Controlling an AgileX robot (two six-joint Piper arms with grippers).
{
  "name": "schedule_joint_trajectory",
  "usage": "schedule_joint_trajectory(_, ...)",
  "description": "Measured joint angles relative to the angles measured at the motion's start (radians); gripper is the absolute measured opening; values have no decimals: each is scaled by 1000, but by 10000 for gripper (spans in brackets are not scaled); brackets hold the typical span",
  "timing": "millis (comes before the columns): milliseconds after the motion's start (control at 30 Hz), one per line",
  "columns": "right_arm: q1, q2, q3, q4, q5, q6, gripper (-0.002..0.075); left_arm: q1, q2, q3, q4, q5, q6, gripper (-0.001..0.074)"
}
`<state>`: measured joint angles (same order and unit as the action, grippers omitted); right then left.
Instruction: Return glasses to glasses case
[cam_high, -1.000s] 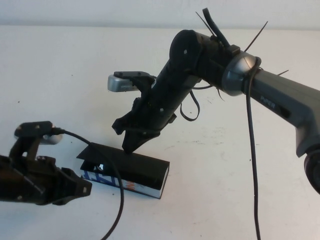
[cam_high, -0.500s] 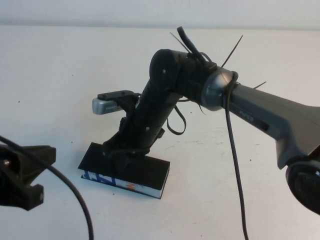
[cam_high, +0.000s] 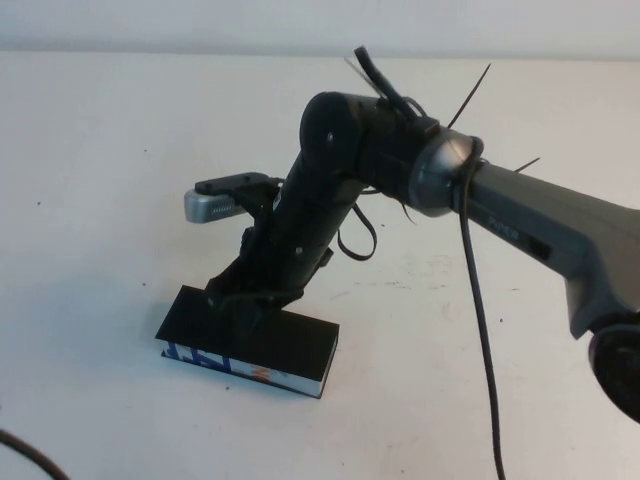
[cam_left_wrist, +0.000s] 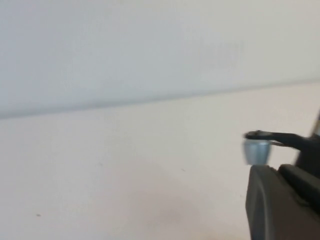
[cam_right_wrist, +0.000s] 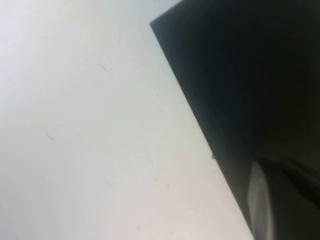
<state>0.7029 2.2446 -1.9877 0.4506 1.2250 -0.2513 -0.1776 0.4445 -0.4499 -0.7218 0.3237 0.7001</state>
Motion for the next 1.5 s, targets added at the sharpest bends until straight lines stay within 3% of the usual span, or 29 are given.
schedule_joint_trajectory(200, 0, -171, 3, -79, 0, 8, -11, 0, -182, 241, -22, -345, 0, -4)
schedule_joint_trajectory(333, 0, -333, 46, -112, 1, 17, -11, 0, -225, 356, -66, -455, 0, -4)
schedule_joint_trajectory(667, 0, -802, 400, -241, -33, 147, -11, 0, -229, 477, -192, -521, -17, -4)
schedule_joint_trajectory(1067, 0, -1353, 970, -310, -295, 299, -11, 0, -231, 477, -213, -529, -21, -4)
schedule_joint_trajectory(1267, 0, -1500, 1152, -304, -388, 303, -11, 0, -231, 477, -213, -529, -21, -4)
schedule_joint_trajectory(1500, 0, -1525, 1230, -255, -382, 303, -11, 0, -231, 477, -213, -529, -21, -4)
